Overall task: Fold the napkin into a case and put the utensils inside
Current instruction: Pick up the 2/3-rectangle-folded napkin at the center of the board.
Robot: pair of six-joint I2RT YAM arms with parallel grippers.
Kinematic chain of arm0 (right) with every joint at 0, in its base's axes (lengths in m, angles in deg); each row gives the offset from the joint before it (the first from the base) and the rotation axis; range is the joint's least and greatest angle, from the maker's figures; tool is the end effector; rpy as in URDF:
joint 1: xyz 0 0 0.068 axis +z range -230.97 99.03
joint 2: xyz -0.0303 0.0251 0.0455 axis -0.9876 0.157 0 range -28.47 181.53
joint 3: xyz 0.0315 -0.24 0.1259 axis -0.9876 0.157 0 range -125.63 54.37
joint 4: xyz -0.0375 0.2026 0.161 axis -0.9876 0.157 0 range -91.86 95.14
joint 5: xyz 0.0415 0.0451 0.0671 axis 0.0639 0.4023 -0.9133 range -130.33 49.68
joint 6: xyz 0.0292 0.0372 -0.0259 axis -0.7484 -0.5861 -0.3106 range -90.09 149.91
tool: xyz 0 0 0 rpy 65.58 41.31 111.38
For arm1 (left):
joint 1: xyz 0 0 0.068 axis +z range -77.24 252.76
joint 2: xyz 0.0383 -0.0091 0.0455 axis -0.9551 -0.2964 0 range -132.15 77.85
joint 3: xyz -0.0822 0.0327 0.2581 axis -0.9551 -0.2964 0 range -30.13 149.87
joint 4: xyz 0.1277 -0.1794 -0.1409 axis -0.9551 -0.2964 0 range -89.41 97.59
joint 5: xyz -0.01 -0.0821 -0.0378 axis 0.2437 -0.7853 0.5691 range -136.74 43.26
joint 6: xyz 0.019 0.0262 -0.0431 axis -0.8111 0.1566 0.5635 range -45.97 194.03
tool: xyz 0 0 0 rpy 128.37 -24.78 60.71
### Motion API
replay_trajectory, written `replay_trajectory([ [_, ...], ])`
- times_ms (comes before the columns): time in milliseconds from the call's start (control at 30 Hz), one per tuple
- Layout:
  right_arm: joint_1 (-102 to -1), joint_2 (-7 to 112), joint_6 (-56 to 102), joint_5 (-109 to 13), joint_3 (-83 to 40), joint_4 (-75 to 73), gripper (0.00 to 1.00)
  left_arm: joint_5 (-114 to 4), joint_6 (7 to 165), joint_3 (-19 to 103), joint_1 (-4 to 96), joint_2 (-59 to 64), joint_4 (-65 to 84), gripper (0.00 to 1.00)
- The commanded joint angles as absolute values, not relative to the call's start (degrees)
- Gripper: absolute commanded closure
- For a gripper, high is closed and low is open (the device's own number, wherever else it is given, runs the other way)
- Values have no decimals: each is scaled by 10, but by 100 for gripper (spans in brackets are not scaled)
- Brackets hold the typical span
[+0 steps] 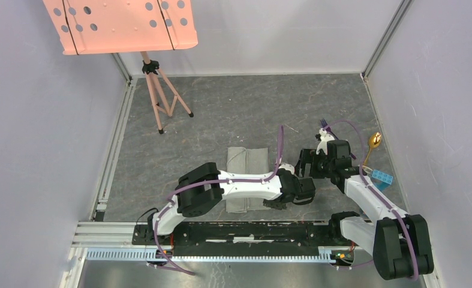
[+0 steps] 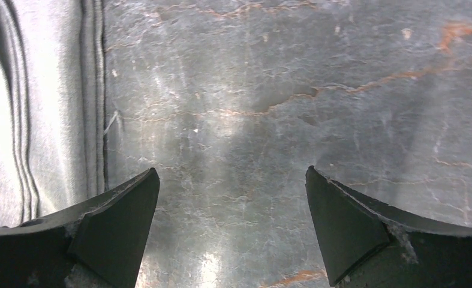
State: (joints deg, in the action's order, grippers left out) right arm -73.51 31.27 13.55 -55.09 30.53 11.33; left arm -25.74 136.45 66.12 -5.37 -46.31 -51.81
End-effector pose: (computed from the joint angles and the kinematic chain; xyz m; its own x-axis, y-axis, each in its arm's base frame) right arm 0.1888 0.0339 0.1646 -0.8010 0.1700 -0.5740 -0.0680 0.9268 0.3694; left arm 0.0984 -0.4064 0.1632 -0.9018 0.2679 -0.3391 0.2393 0.9630 0.1242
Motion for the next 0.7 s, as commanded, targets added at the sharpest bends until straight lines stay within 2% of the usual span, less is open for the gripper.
replay_trajectory([
  [0, -734, 318, 167, -639, 319, 58, 2, -230, 1349, 657, -50, -459, -525, 81],
  [100, -732, 327, 135, -704, 338, 7, 2, -230, 1348, 611, -50, -408, -497, 87],
  [300, -681, 379, -1, -744, 343, -111, 2, -245, 1365, 534, -43, -327, -453, 97],
  [433, -633, 420, -119, -757, 361, -228, 2, -254, 1370, 513, -43, -300, -438, 98],
  [667, -564, 459, -230, -724, 398, -334, 2, -249, 1370, 498, -43, -269, -438, 98],
])
